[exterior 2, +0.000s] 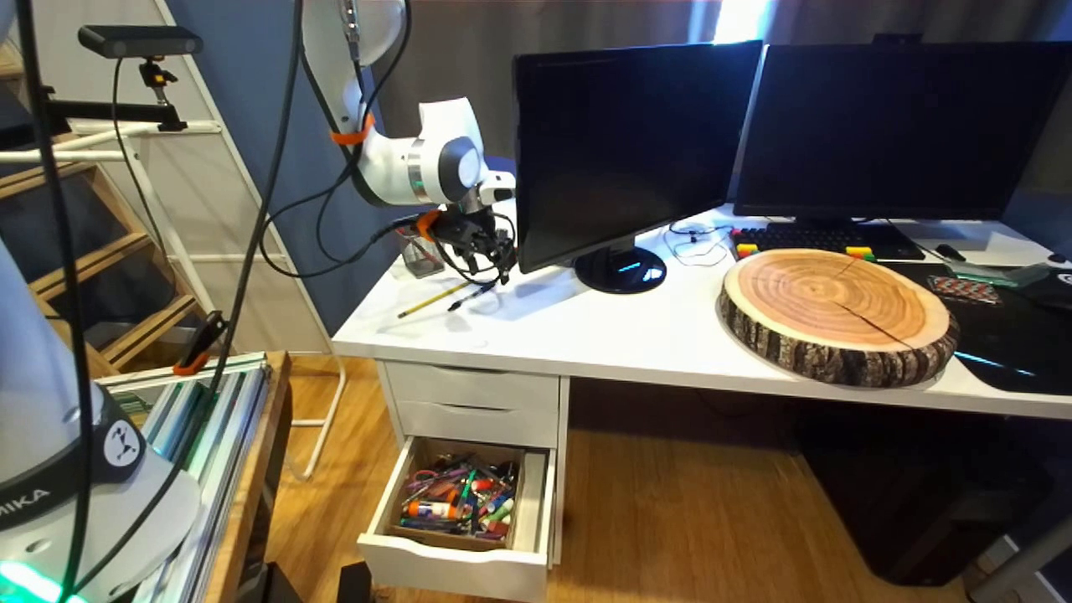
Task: Put the pen inside the container
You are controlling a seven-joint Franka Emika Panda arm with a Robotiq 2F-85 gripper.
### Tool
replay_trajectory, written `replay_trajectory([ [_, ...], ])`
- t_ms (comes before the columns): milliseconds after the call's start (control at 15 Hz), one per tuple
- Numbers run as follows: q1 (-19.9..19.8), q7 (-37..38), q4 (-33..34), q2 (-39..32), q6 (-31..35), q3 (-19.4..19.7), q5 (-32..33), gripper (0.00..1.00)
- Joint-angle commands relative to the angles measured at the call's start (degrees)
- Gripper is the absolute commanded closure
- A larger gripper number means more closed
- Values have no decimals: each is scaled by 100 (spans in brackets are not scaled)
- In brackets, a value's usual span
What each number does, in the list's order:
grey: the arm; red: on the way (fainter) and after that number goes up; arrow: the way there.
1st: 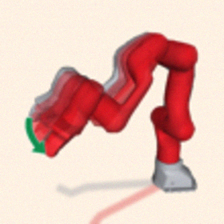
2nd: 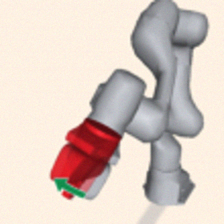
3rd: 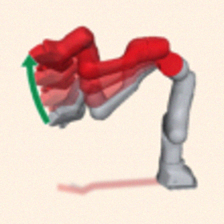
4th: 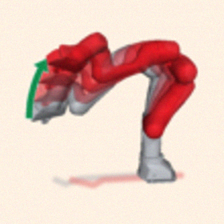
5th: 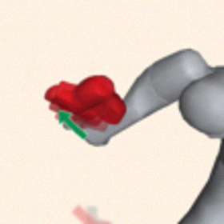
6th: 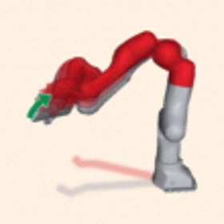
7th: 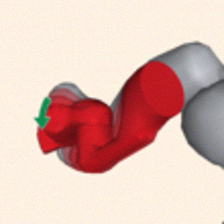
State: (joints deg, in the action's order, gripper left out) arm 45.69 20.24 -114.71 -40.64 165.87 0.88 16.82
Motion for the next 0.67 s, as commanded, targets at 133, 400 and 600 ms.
replay_trajectory([
  [133,60,-277,379,-354,96,47,-162,62],
  [400,24,-379,453,-461,80,-12,-199,90],
  [600,5,-428,437,-452,71,-32,-214,100],
])
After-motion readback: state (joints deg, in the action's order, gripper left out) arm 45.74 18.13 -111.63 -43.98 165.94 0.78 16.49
